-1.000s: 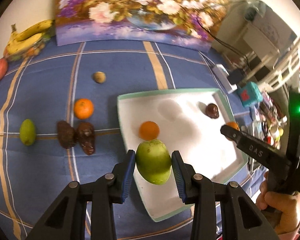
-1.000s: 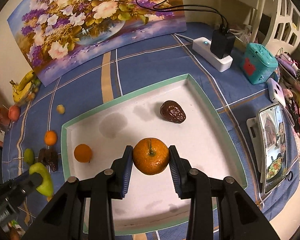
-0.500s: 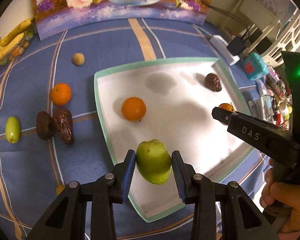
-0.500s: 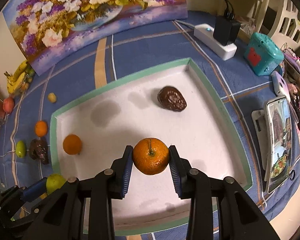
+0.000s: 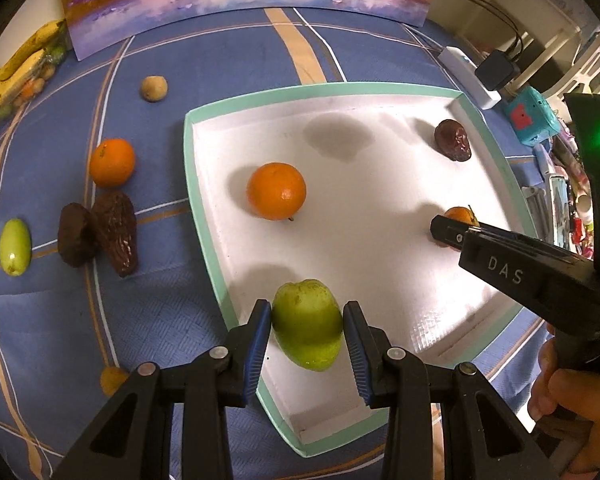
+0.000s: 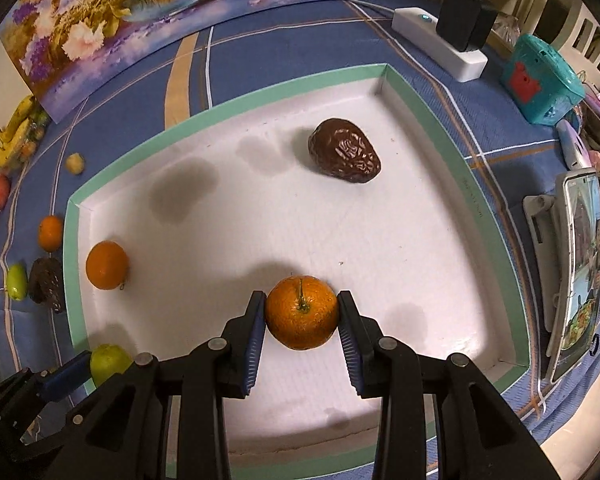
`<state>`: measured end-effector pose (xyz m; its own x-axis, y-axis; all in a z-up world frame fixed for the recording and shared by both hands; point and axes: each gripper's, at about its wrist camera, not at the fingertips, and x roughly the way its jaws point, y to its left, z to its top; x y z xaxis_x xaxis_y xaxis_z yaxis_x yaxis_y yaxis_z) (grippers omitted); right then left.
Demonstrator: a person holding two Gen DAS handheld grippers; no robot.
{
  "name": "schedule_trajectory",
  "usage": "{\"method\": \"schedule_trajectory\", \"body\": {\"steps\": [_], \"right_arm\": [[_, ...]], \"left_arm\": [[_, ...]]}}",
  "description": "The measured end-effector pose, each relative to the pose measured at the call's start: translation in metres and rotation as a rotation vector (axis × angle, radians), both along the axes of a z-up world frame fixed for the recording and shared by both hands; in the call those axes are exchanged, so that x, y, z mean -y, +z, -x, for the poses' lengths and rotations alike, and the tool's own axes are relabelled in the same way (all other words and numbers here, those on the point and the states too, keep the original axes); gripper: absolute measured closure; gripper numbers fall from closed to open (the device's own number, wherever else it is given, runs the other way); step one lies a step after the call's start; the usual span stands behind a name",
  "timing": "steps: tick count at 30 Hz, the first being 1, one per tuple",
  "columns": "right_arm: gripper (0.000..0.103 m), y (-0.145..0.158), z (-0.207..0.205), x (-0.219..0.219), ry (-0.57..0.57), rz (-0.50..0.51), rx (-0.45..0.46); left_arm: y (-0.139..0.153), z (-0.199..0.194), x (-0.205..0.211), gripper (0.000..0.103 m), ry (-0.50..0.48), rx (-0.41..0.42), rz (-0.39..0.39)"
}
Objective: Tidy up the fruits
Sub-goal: 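Carry the orange and green pear into the white tray with both tools, then open both tools to release the orange and pear, then withdraw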
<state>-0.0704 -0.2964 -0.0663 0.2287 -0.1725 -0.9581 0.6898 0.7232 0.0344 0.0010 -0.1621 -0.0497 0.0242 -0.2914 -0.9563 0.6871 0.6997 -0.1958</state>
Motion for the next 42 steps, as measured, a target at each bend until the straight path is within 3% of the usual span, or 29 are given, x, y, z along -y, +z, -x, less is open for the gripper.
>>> {"method": "schedule_trajectory", "body": {"steps": [14, 16, 18, 22, 26, 29, 32, 36, 42], "right_arm": [[0.066, -0.005, -0.008, -0.002, 0.011, 0.028, -0.022], [0.061, -0.006, -0.008, -0.004, 0.011, 0.033, -0.027], [0.048, -0.008, -0.007, -0.002, 0.003, 0.035, -0.033], [0.046, -0.008, -0.004, 0.000, -0.004, 0.032, -0.025], [0.031, -0.004, 0.000, 0.003, -0.006, 0.043, -0.023], [0.030, -0.001, 0.001, 0.003, -0.003, 0.048, -0.015], [0.014, 0.003, -0.001, 0.005, 0.000, 0.058, -0.009], [0.012, 0.009, -0.001, 0.005, 0.000, 0.076, 0.001], [0.011, 0.020, -0.005, -0.002, 0.021, 0.113, 0.029]], "left_arm": [[-0.001, -0.002, 0.004, 0.059, 0.008, 0.001, -0.002], [0.001, -0.003, 0.003, 0.051, 0.015, 0.004, 0.003], [0.002, -0.004, 0.003, 0.049, 0.019, 0.008, 0.007], [0.010, -0.006, 0.000, 0.039, 0.026, 0.028, 0.019], [0.018, -0.009, -0.006, 0.030, 0.038, 0.059, 0.023], [0.020, -0.014, -0.010, 0.024, 0.053, 0.080, 0.013], [0.019, -0.020, -0.016, 0.018, 0.084, 0.094, -0.010], [0.016, -0.030, -0.028, 0.000, 0.140, 0.124, -0.039], [0.017, -0.052, -0.059, 0.000, 0.278, 0.189, -0.043]]}}
